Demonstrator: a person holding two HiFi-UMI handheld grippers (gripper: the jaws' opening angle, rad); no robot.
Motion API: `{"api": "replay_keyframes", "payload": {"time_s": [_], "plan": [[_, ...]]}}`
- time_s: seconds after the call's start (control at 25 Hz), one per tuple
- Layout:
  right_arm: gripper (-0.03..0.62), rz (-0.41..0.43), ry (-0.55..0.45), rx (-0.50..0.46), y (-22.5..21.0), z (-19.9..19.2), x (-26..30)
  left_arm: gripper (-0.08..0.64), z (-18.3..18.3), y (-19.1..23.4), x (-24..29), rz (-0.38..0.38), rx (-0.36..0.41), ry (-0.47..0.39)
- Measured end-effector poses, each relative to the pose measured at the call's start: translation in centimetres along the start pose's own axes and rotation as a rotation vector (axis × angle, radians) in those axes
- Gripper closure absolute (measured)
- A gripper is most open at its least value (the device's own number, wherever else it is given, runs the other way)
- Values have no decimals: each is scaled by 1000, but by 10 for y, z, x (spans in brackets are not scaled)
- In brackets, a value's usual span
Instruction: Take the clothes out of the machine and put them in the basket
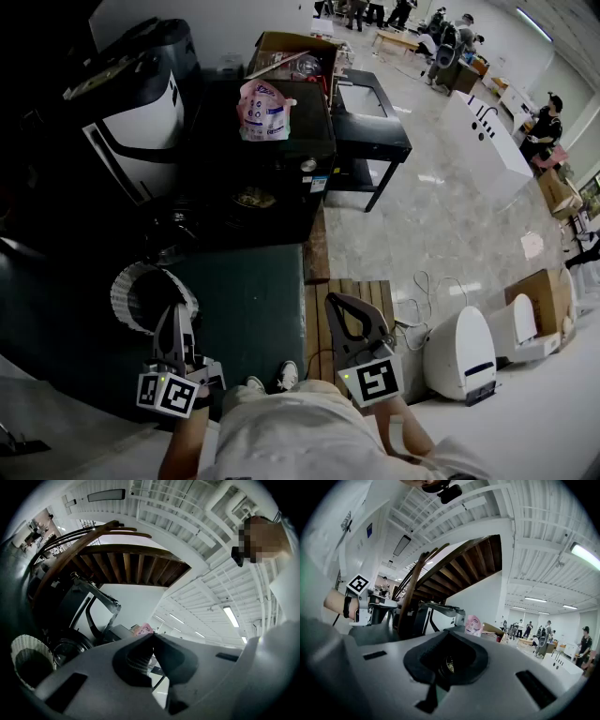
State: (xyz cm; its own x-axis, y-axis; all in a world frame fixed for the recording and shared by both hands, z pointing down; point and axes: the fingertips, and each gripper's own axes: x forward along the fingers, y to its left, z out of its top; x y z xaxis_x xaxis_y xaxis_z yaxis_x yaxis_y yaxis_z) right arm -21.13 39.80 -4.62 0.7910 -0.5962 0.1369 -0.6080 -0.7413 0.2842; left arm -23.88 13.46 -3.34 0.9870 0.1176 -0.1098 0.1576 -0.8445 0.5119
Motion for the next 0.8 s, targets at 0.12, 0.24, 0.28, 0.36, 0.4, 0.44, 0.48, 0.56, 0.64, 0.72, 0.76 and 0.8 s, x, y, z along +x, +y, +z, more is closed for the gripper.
{"api": "replay_keyframes", "payload": {"time_s": [0.12,0.24,0.28,0.36,0.4,0.44,0.48,0.56,0.64,0.72,0.76,0.8], "plan": [[580,6,9,-7,6,0,4,546,0,5,-2,-3,-7,9],[581,14,15,-10,9,-1,7,545,-1,11,-4,10,-10,16],[581,18,19,-9,11,-2,8,546,-1,13,-4,16,-9,18],[580,24,29,-7,13,-6,8,545,-3,15,-4,24,-12,22],[581,28,29,-1,14,-7,8,546,-4,16,-3,24,-20,22],[580,32,25,6,14,-8,8,545,-4,17,-3,24,-30,21],[580,34,14,11,14,-7,7,545,-5,18,-2,24,-42,19],[580,24,-2,13,12,-6,6,545,-7,21,0,31,-61,16],[580,21,5,8,9,-7,6,543,-9,24,4,40,-79,15],[580,22,8,5,6,-8,9,539,-12,26,9,48,-100,14],[580,22,6,4,3,-8,10,525,-13,28,13,53,-109,17],[580,20,4,3,0,-8,11,481,-16,29,16,58,-119,21]]}}
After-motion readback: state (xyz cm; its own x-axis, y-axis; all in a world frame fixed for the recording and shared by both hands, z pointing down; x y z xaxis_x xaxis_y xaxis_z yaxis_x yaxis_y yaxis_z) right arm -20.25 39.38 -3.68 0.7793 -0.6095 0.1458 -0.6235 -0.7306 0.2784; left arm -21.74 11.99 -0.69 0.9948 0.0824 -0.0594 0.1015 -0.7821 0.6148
